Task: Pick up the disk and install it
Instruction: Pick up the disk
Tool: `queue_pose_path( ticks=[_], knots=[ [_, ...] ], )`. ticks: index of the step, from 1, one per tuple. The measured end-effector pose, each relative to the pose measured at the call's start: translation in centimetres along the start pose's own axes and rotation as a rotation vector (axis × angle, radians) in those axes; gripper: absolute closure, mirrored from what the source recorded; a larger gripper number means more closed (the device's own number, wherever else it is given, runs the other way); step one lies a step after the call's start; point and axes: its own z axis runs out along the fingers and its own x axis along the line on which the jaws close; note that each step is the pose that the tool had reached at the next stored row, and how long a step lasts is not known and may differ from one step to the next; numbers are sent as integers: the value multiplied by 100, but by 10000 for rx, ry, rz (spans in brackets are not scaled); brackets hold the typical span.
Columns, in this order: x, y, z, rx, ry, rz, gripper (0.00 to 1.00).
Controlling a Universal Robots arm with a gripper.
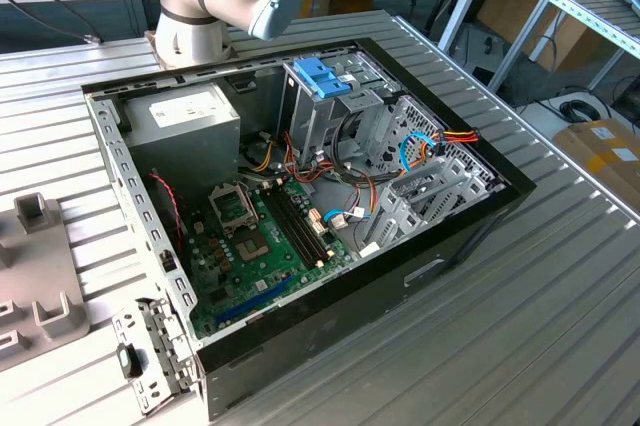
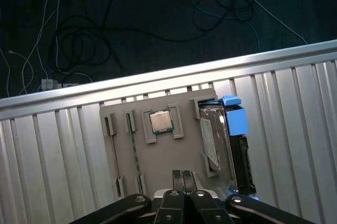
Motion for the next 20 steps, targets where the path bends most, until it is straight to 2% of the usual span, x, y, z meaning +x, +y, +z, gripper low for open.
queue_pose_path(
  ticks=[14,20],
  knots=[
    [0,0,0,-14,26,-593,90],
    [0,0,0,-15,28,-613,90]
  ],
)
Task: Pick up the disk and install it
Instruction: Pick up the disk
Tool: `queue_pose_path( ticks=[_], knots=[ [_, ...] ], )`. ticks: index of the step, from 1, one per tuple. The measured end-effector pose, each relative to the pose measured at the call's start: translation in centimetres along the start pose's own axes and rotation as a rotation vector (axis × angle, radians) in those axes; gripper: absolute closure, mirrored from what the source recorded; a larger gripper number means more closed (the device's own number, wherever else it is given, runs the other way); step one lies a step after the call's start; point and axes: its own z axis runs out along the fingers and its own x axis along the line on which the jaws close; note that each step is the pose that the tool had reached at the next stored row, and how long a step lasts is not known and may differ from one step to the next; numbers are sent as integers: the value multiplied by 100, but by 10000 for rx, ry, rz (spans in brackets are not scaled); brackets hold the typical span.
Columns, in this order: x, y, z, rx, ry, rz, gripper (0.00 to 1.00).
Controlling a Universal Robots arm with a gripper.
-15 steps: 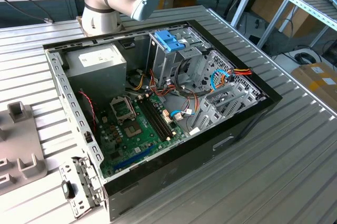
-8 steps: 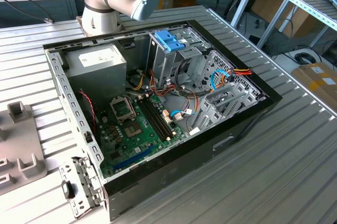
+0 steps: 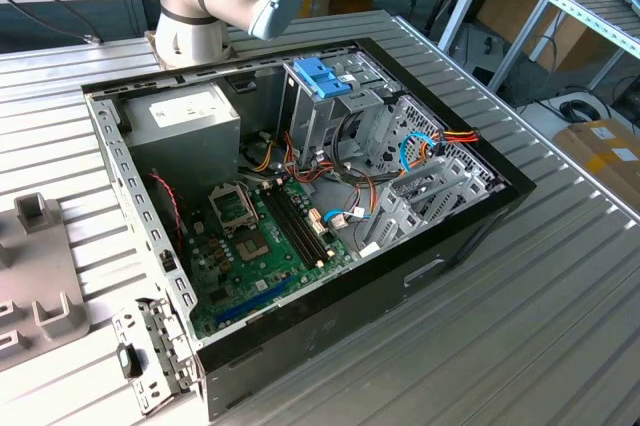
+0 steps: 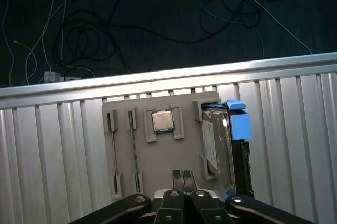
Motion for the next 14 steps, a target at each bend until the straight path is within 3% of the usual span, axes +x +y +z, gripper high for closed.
queue_pose_path(
  ticks=[4,9,14],
  knots=[
    [0,0,0,0,-1,2,89],
    [0,0,0,0,-1,5,58],
    [0,0,0,0,-1,8,52]
  ],
)
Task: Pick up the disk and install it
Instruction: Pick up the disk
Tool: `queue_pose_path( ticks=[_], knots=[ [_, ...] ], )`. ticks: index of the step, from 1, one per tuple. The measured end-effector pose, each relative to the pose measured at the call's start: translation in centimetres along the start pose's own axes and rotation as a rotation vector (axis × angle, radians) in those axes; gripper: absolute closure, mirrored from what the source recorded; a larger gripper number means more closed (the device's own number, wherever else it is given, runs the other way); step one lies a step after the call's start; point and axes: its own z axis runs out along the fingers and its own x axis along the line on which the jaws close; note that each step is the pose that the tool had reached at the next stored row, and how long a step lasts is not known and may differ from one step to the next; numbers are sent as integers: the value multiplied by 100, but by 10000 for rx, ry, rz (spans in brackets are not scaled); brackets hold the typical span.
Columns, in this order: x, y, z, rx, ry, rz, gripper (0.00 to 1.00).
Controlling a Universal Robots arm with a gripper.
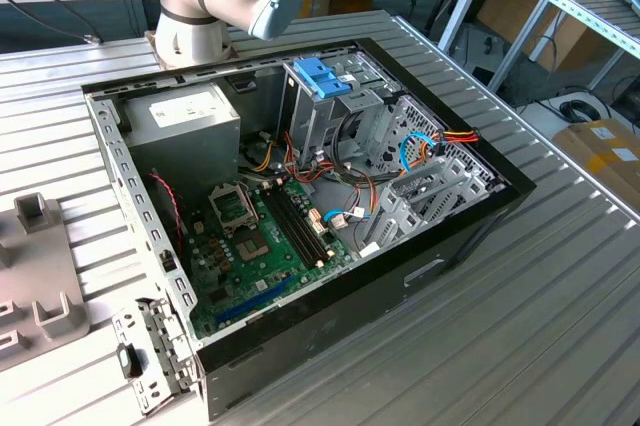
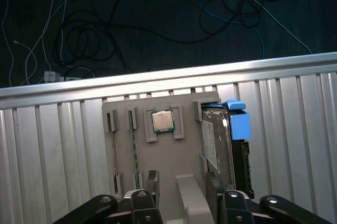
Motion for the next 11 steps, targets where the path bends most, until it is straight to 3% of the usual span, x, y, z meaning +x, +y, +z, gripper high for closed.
queue_pose_path(
  ticks=[4,11],
  knots=[
    [-3,-1,5,2,-1,1,52],
    [-100,10,25,0,0,1,52]
  ],
)
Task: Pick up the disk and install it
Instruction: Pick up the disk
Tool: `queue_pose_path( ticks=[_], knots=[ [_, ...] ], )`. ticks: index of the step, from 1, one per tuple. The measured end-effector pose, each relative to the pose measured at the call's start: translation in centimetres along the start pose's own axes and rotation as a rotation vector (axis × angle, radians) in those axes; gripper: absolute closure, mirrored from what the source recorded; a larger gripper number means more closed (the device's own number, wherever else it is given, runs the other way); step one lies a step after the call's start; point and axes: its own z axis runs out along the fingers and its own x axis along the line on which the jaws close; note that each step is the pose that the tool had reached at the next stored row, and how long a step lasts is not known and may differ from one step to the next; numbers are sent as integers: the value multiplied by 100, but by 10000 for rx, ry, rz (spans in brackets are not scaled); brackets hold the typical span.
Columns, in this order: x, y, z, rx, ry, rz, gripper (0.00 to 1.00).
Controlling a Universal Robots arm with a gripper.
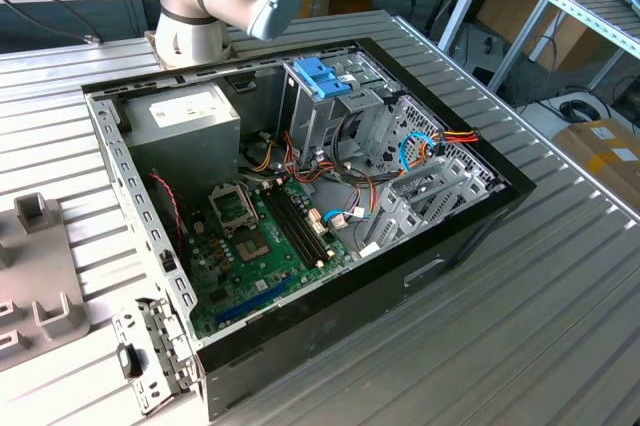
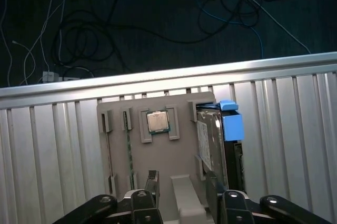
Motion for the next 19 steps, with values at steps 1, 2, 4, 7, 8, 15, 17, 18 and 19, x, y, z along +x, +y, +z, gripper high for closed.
queue_pose_path(
  ticks=[1,2,4,7,8,15,17,18,19],
  knots=[
    [-10,1,3,0,0,0,52],
    [-19,2,8,0,0,0,52],
    [-43,4,20,0,0,-1,52],
    [-70,7,41,2,-1,-1,52],
    [-70,7,40,0,0,-1,52],
    [-71,7,41,0,0,0,52],
    [-71,7,42,0,0,0,45],
    [-71,7,42,0,0,0,39],
    [-71,7,42,0,1,0,39]
  ],
)
